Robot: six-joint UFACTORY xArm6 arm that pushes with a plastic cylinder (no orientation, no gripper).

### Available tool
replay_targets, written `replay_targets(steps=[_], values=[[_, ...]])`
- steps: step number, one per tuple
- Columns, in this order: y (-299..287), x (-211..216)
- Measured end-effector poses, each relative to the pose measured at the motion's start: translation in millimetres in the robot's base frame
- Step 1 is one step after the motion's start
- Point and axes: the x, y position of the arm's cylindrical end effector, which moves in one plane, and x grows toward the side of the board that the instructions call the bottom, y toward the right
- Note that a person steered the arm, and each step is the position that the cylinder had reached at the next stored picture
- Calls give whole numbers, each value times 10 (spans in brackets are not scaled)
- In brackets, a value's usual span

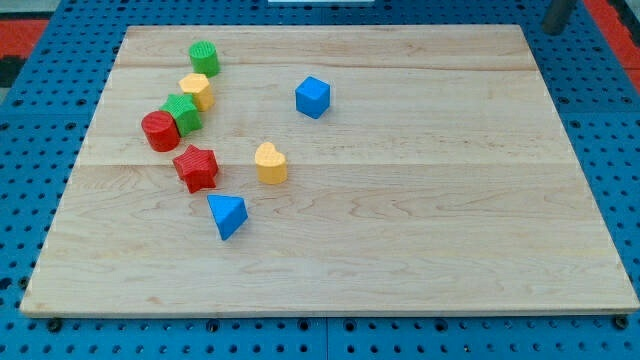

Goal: Push the triangle into the cube

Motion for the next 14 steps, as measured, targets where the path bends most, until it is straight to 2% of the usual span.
replay_targets(steps=[8,10,13,14], values=[[-1761,2],[-1751,12],[-1678,282],[-2259,739]])
